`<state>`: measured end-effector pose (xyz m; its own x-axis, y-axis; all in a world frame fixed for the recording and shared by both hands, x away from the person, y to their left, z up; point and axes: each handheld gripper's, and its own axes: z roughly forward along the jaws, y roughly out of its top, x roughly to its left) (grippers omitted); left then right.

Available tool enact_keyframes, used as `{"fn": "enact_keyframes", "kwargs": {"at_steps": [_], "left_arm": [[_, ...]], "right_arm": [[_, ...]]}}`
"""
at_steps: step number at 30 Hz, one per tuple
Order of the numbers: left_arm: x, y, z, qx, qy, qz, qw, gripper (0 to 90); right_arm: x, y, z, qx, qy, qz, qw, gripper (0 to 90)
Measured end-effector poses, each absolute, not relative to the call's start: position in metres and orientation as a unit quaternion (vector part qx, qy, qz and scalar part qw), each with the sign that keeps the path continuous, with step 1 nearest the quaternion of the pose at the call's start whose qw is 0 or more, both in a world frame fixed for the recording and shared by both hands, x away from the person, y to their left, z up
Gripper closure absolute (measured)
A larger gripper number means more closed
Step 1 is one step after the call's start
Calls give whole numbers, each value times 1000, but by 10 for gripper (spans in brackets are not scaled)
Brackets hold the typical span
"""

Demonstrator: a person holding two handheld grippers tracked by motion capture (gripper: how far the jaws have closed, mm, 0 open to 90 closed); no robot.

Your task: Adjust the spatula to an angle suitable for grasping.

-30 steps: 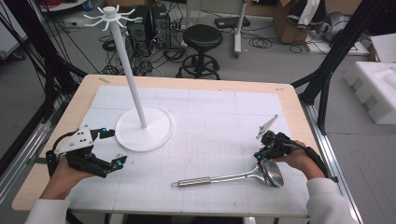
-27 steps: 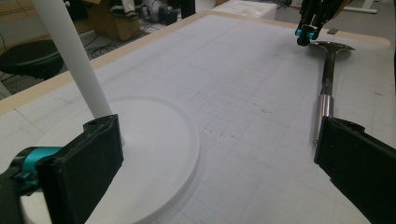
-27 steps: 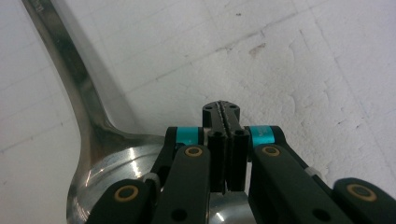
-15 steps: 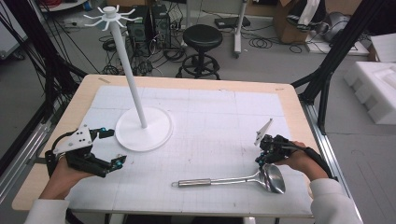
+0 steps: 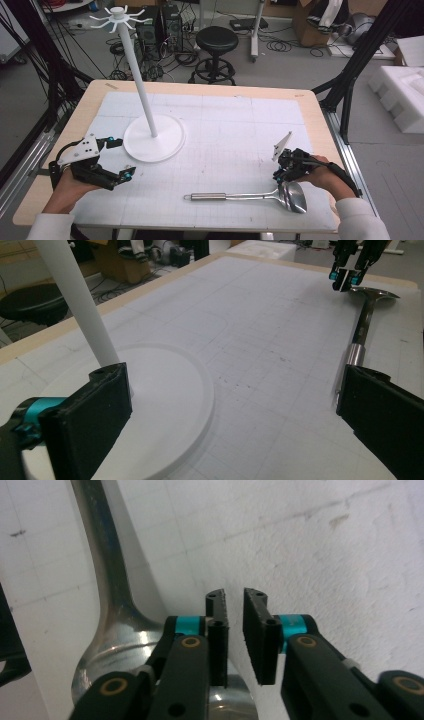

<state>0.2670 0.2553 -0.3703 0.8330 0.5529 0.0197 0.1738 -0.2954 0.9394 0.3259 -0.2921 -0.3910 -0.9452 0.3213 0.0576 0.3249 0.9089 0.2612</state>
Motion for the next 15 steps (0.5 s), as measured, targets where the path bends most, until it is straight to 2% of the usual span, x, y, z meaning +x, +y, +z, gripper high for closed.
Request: {"fn": "enact_keyframes", "kwargs": {"at_steps": [1,2,3,5,6,7,8,10,11,12,13,14,15], "left_arm": [[267,255,-370,786,231,173,547,17],[267,255,-370,786,231,173,547,18],[267,255,-370,786,231,173,547,18],[267,255,-370,786,230,173,546,18],[267,255,-370,786,231,174,547,18],[267,255,-370,786,230,174,546,18],[267,256,-370,786,231,174,547,18],[267,256,-370,785,232,174,547,18],[267,256,-370,785,232,174,548,18],[267,256,-370,784,232,174,549,18],[267,256,-370,784,232,174,549,18],[267,256,-370,784,232,174,550,18],[267,256,-370,784,232,174,550,18]], "right_arm": [[326,-292,-391,-165,-977,-135,7,774],[325,-290,-387,-164,-976,-143,-1,693],[325,-290,-387,-164,-976,-143,-1,693],[324,-287,-380,-157,-976,-149,-19,614],[324,-284,-374,-154,-976,-153,-31,547],[324,-284,-374,-154,-976,-153,-31,547],[324,-281,-367,-153,-974,-158,-47,488],[325,-280,-364,-153,-974,-160,-51,459],[325,-278,-360,-150,-973,-165,-59,415],[325,-276,-354,-153,-971,-169,-65,329],[325,-276,-354,-153,-971,-169,-65,329],[325,-273,-349,-163,-968,-176,-66,136],[325,-273,-349,-163,-968,-176,-66,136]]}}
